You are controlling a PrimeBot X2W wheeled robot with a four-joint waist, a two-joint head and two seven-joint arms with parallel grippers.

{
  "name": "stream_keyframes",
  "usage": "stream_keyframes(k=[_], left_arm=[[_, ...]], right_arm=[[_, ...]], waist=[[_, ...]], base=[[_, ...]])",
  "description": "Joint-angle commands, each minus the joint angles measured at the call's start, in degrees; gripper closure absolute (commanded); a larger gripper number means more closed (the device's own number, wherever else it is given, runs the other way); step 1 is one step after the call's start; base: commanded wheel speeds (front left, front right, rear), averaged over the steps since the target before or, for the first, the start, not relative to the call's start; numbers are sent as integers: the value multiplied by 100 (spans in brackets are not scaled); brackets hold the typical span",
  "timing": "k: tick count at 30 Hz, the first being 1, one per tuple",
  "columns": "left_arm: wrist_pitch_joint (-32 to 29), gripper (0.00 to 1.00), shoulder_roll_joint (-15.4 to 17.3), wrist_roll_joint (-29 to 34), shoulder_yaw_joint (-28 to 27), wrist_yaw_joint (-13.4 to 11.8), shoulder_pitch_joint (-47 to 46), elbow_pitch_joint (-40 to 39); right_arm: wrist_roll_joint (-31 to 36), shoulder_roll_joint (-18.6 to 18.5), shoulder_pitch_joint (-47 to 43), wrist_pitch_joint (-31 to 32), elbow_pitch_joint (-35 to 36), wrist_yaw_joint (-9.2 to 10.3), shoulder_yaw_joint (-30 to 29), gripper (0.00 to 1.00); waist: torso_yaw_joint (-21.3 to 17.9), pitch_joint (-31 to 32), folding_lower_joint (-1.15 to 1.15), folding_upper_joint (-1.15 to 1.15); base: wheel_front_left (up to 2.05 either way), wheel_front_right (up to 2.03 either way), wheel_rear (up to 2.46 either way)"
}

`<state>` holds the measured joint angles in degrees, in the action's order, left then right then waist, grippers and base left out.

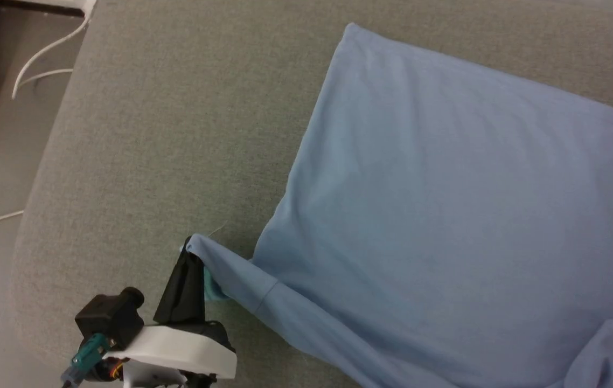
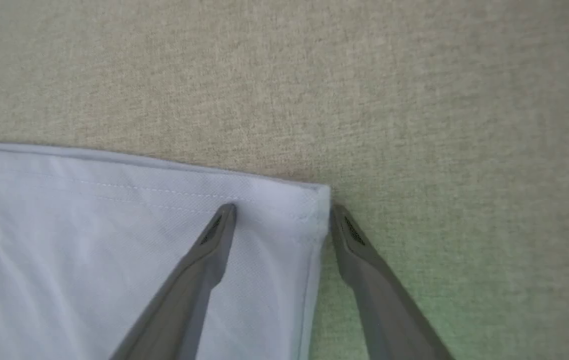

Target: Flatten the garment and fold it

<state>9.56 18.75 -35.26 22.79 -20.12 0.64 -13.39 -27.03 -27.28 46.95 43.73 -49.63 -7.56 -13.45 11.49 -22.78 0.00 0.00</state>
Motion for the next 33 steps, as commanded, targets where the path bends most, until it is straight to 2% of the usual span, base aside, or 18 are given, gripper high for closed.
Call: stream_keyframes(k=[1,2,3,4,8,11,16,20,21,23,27,30,33], left_arm=[[37,100,-29,13,8,51,-77,0],[37,100,-33,7,17,58,-81,14],[36,100,-34,5,26,64,-84,30],[33,100,-33,8,35,65,-85,47],[9,100,5,35,56,44,-59,131],[-30,100,50,44,54,2,2,182],[-120,100,149,22,26,-70,165,251],[-175,100,243,-46,-61,-141,354,275],[-175,100,243,-46,-61,-141,354,275],[-188,100,288,-88,-124,-186,466,283],[-204,100,396,-154,-264,-274,673,273],[-221,100,472,-200,-353,-330,831,259],[-244,100,521,-245,-404,-360,944,244]], right_arm=[[71,180,-176,246,-336,8,25,8],[102,194,-166,377,-446,8,-3,61],[140,208,-157,466,-520,8,-19,71],[167,221,-146,536,-597,8,-57,100],[305,267,-98,722,-797,8,-156,100],[403,214,-31,631,-647,8,-116,100],[481,-55,-153,373,160,8,321,100],[296,-414,-694,375,1067,8,670,100],[296,-414,-694,375,1067,8,670,100],[182,-621,-1127,455,1566,8,746,100],[-121,-970,-2230,574,2392,8,535,100],[-209,-962,-3254,683,2946,8,96,100],[-220,-654,-4302,802,3452,8,-445,100]], waist=[[94,-87,0,0],[97,-74,0,0],[98,-57,0,0],[96,-32,0,0],[81,143,0,0],[39,344,0,0],[-118,797,0,0],[-342,1168,0,0],[-342,1168,0,0],[-472,1311,0,0],[-751,1533,0,0],[-937,1656,0,0],[-1091,1729,0,0]], base=[[0,0,0],[0,0,0],[0,0,0],[0,0,0],[0,0,0],[0,0,0],[0,0,0],[0,0,0],[0,0,0],[0,0,0],[0,0,0],[0,0,0],[0,0,0]])
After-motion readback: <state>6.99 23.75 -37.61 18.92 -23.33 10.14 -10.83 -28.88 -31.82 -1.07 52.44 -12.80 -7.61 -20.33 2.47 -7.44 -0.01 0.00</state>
